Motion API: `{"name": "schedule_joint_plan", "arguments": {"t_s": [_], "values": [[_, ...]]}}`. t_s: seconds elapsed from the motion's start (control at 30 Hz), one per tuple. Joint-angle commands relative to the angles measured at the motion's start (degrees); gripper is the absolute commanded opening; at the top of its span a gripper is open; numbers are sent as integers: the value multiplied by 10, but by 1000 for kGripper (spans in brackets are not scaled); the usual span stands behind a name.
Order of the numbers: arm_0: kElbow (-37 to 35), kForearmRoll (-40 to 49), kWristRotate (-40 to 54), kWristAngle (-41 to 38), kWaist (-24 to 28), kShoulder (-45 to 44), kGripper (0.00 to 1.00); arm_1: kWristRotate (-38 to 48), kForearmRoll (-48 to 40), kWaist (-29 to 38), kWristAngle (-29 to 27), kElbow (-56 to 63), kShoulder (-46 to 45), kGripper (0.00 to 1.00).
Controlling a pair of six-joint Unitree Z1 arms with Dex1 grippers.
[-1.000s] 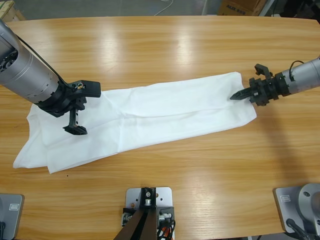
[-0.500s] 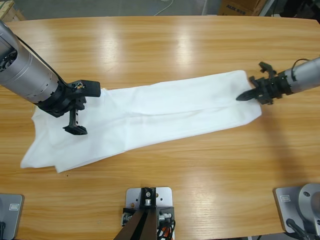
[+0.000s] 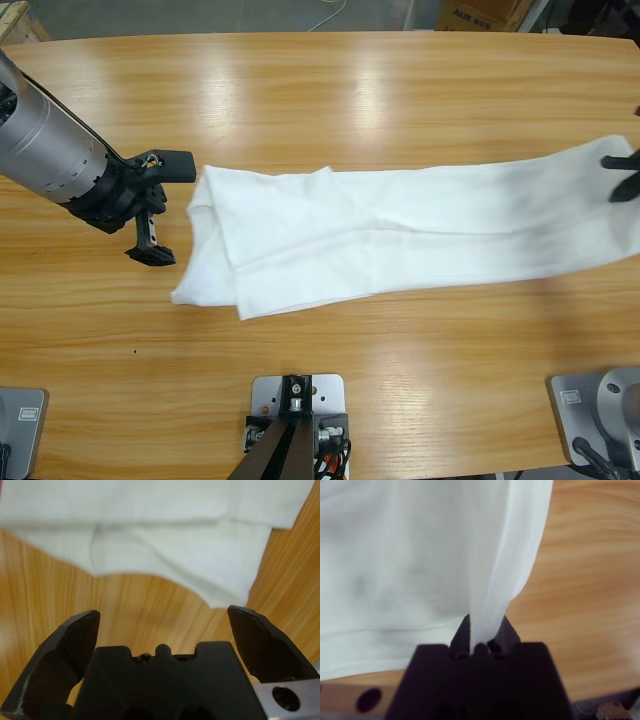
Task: Fold clothes
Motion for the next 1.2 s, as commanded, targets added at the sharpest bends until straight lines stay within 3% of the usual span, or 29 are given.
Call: {"name": "schedule_joint_plan", "arguments": {"t_s": [0.03,0.4,0.47,0.6,0.9,1.2], "values": [[21,1,-102,6,0,-18,1000,33,58,-4,-101,-20,-48,0],[27,1,-101,6,1,-35,998,43,104,17,-120,-37,-104,0],[33,1,-101,6,1,-40,998,63,121,59,-115,-60,-109,0],[39,1,-102,6,2,-44,997,140,177,214,-101,-152,-89,0],[40,1,-164,6,2,-59,996,242,279,483,-84,-381,54,0],[45,1,-182,6,3,-61,996,268,314,600,-59,-509,163,0]]}}
